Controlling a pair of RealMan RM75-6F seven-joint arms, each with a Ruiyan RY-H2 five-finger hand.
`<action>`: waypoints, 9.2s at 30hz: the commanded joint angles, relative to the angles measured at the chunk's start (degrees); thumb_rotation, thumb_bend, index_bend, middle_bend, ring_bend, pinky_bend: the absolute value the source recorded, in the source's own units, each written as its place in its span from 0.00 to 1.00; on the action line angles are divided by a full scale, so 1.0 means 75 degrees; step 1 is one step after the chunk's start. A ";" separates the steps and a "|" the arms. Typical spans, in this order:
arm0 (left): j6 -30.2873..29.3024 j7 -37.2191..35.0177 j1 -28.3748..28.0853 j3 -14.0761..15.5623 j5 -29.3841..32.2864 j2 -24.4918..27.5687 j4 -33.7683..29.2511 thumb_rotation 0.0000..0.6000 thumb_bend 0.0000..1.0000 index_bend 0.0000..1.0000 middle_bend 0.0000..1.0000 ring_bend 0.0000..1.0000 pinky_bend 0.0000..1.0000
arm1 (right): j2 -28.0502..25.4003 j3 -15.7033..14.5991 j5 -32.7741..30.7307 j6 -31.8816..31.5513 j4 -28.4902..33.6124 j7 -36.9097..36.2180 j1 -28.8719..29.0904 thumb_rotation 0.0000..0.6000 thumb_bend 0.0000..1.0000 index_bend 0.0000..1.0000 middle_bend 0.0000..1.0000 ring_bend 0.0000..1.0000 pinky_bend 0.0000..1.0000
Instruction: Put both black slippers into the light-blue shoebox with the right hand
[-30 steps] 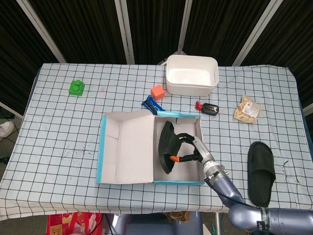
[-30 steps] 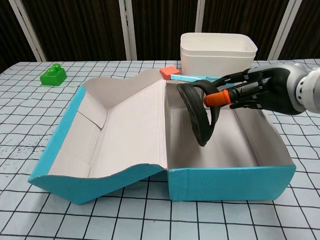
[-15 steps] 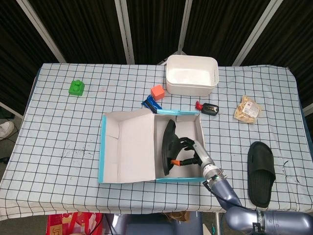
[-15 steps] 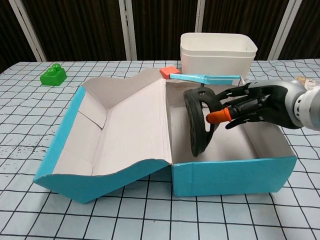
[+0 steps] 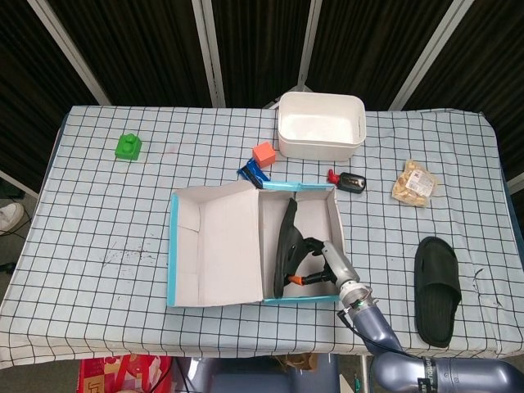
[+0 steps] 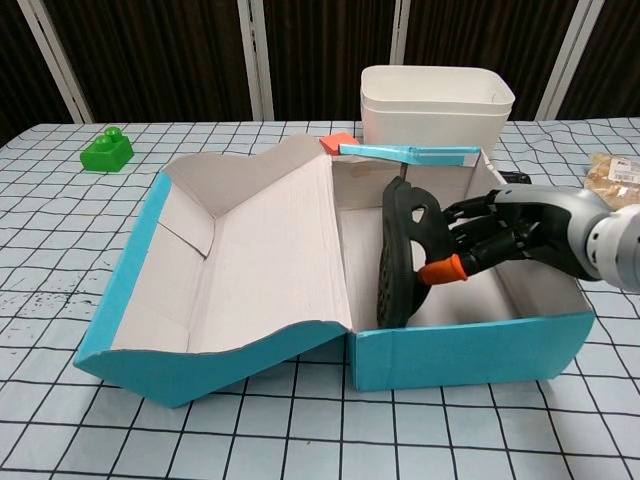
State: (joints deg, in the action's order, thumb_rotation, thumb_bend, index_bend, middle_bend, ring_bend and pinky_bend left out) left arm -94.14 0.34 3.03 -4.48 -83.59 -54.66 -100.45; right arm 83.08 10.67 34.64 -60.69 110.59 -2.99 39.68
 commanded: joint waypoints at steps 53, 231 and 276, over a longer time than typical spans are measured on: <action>0.0000 -0.0045 0.0009 0.0030 -0.0047 0.0028 -0.0012 1.00 0.46 0.04 0.03 0.00 0.02 | 0.0501 0.0060 -0.0426 0.0053 0.0120 0.2739 -0.0044 1.00 0.34 0.03 0.10 0.02 0.04; 0.0192 0.2065 -0.0833 -0.0438 0.0247 -0.1624 0.1373 1.00 0.44 0.04 0.02 0.00 0.02 | -0.3533 -0.3536 0.0548 0.5914 -0.4133 -0.0083 0.1512 1.00 0.18 0.04 0.14 0.00 0.02; 0.0154 0.2060 -0.0883 -0.0481 0.0278 -0.1730 0.1476 1.00 0.44 0.05 0.02 0.00 0.02 | -0.3614 -0.3128 0.0753 0.4801 -0.3781 -0.0093 0.1043 1.00 0.35 0.49 0.46 0.19 0.01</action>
State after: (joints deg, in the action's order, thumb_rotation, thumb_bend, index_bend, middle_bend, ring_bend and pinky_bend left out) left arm -92.98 15.80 -3.59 -8.08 -81.52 -67.64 -89.38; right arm 56.31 -13.08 40.07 -24.51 81.89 -3.68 47.66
